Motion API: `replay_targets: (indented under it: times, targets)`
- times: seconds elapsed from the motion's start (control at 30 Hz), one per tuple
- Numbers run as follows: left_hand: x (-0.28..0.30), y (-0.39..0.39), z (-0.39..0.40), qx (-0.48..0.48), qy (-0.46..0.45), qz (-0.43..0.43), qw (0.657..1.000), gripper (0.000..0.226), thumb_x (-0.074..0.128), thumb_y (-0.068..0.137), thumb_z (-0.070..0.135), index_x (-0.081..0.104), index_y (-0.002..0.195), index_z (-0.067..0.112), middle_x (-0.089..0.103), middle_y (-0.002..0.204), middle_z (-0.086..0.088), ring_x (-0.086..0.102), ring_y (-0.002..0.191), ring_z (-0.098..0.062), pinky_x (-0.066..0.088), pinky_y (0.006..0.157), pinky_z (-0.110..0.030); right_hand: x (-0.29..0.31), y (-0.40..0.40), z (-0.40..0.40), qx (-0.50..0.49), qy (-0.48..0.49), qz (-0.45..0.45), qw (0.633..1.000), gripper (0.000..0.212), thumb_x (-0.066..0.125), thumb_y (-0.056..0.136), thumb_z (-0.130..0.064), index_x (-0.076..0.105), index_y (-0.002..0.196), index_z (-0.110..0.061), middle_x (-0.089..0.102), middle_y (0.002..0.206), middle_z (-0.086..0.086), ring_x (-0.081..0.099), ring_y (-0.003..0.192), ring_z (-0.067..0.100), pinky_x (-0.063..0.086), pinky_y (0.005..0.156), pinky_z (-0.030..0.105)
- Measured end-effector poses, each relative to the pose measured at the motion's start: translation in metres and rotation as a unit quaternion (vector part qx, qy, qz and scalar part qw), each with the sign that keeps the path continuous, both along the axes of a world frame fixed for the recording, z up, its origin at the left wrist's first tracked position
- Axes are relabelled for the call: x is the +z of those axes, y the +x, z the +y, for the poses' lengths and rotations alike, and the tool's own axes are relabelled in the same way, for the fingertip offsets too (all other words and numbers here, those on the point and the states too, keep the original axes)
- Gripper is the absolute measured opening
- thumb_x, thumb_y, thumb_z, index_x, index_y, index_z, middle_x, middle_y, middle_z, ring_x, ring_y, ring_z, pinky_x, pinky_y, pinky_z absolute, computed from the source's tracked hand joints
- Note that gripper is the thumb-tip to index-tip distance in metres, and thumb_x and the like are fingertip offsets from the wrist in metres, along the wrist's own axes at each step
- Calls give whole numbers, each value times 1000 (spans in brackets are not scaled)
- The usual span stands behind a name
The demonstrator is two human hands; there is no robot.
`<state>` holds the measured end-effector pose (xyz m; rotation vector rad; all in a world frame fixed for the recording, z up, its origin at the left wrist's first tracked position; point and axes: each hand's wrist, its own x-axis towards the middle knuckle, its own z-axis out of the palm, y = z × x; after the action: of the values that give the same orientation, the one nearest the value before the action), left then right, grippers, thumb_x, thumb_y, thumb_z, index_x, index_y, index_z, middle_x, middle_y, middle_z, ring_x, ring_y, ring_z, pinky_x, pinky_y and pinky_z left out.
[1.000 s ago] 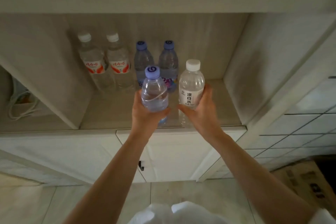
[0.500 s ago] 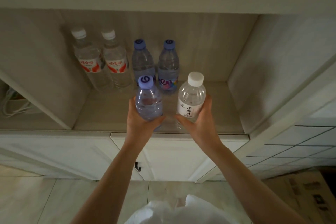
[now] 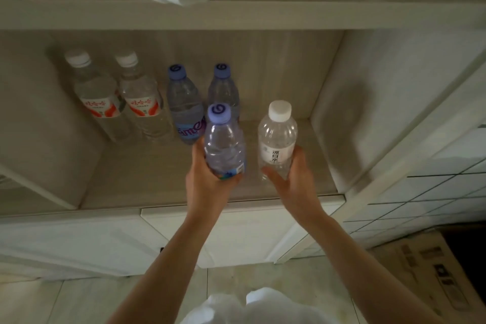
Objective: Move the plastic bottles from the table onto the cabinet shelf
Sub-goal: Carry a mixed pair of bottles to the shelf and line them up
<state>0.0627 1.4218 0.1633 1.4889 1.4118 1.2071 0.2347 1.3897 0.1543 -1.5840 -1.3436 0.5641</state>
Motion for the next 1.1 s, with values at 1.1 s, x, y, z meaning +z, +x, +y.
replay_targets:
  times: [1.1]
  targets:
    - [-32, 133, 107, 66, 50, 50, 995, 93, 77, 80, 14, 17, 151, 19, 34, 154, -10, 44, 137, -28, 49, 101, -47, -7, 71, 114, -122, -3, 23, 992, 62, 77, 80, -18, 42, 126, 4, 57, 126, 21, 57, 116, 30, 47, 93, 33]
